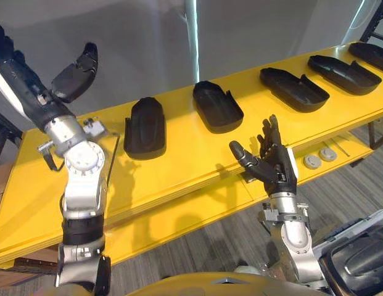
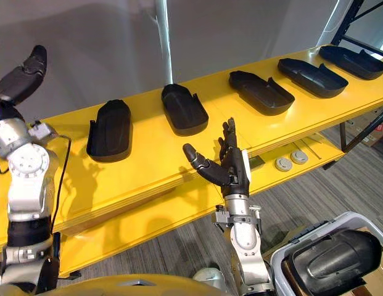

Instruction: Walk over and take three plastic housings, then place them on the shelf

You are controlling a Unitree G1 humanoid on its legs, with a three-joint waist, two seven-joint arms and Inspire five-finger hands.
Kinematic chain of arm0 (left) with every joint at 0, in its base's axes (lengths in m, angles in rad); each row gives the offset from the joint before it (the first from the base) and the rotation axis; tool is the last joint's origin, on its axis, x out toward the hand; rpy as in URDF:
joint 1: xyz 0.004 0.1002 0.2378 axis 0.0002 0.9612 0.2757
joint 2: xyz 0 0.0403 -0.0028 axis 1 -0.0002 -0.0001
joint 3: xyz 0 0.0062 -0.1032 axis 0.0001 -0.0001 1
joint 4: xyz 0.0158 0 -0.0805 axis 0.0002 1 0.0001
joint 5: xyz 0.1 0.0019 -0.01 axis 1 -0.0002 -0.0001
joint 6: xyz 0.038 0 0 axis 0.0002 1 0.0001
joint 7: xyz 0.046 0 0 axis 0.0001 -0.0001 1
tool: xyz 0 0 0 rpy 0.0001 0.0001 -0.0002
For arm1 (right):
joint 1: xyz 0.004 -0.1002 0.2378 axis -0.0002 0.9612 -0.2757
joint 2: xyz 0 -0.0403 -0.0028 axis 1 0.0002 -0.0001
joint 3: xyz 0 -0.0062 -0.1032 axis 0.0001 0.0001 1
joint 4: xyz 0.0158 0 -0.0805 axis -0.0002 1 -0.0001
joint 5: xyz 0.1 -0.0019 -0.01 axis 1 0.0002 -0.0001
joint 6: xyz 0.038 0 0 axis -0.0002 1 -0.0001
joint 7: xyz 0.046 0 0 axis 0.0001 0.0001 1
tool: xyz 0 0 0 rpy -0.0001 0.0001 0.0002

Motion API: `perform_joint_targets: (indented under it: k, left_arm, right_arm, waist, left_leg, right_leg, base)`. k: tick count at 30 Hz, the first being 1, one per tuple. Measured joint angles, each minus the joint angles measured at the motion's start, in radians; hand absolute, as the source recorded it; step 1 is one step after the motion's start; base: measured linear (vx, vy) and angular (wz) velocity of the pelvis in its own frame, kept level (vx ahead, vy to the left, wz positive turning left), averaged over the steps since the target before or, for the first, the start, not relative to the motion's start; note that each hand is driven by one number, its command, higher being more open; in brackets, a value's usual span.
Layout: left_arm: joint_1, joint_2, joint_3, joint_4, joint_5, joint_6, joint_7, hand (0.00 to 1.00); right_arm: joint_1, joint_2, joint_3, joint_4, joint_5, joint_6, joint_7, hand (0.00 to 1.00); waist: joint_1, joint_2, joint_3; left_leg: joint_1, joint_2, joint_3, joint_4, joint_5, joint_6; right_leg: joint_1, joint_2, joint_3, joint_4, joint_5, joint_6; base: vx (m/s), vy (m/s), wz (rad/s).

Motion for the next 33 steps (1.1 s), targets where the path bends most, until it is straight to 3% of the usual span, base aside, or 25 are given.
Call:
perform_joint_targets:
  k: [3, 5, 6, 12, 16, 22, 25, 33]
  left_arm:
    - [0.212, -0.097, -0.042, -0.101, -0.043, -0.105, -0.075, 1.0]
    - [0.32, -0.127, -0.045, -0.108, -0.035, -0.129, -0.099, 1.0]
    - [0.504, -0.141, 0.042, -0.105, -0.223, -0.28, -0.404, 1.0]
    - [0.504, -0.141, 0.043, -0.105, -0.224, -0.28, -0.41, 1.0]
    - [0.498, -0.141, 0.043, -0.101, -0.245, -0.28, -0.459, 1.0]
    - [0.445, -0.137, 0.042, -0.027, -0.259, -0.269, -0.553, 1.0]
    - [0.446, -0.137, 0.034, -0.011, -0.253, -0.202, -0.596, 1.0]
    - [0.445, -0.136, -0.021, 0.121, -0.208, -0.071, -0.607, 1.0]
  right_arm:
    - [-0.001, 0.0, -0.027, -0.009, 0.01, 0.024, 0.042, 1.0]
    - [0.001, 0.0, -0.059, -0.01, 0.031, 0.046, 0.069, 1.0]
    - [0.004, -0.001, -0.221, -0.08, 0.037, 0.057, 0.056, 1.0]
    - [-0.004, -0.001, -0.224, -0.08, 0.037, 0.057, 0.059, 1.0]
    - [-0.047, -0.008, -0.251, -0.08, 0.046, 0.058, 0.084, 1.0]
    - [-0.156, -0.042, -0.277, -0.079, 0.058, 0.081, 0.141, 1.0]
    - [-0.173, -0.06, -0.277, -0.079, 0.056, 0.096, 0.152, 1.0]
    - [-0.165, -0.06, -0.307, -0.079, 0.078, 0.107, 0.152, 1.0]
  waist:
    - [0.021, -0.001, -0.011]
    - [0.026, -0.007, -0.021]
    - [0.079, -0.069, -0.018]
    - [0.08, -0.073, -0.007]
    - [0.084, -0.077, 0.012]
    - [0.101, -0.062, 0.05]
    - [0.102, -0.062, 0.05]
    - [0.092, -0.063, 0.05]
  left_leg:
    - [-0.001, 0.0, -0.006, 0.0, 0.0, -0.001]
    - [-0.003, 0.0, -0.019, 0.0, 0.002, -0.002]
    - [-0.02, 0.001, -0.042, 0.0, 0.007, -0.002]
    - [-0.02, 0.001, -0.048, 0.004, 0.008, 0.0]
    - [-0.013, 0.0, -0.057, 0.004, 0.016, 0.001]
    - [-0.003, -0.001, -0.055, 0.003, 0.015, 0.002]
    - [-0.005, 0.0, -0.049, 0.002, 0.014, 0.002]
    - [-0.016, 0.0, -0.016, 0.004, 0.012, -0.001]
  right_leg:
    - [0.006, 0.0, -0.008, -0.008, 0.0, 0.001]
    - [0.019, 0.001, -0.026, -0.014, 0.0, 0.001]
    - [0.019, 0.0, -0.052, -0.015, 0.0, 0.002]
    - [0.022, 0.0, -0.055, -0.013, 0.0, 0.002]
    - [0.031, -0.001, -0.058, -0.009, 0.0, 0.002]
    - [0.031, -0.003, -0.054, 0.001, -0.006, -0.004]
    - [0.02, -0.002, -0.048, 0.0, -0.01, -0.002]
    - [-0.002, 0.0, -0.016, -0.004, 0.005, 0.006]
  base:
    - [0.0, 0.003, 0.06]
    - [0.01, -0.005, 0.17]
    - [0.01, -0.005, 0.12]
    - [0.0, 0.0, 0.02]
    - [0.0, 0.0, 0.04]
    - [0.0, 0.0, -0.01]
    - [0.0, 0.001, -0.05]
    - [0.05, 0.012, -0.11]
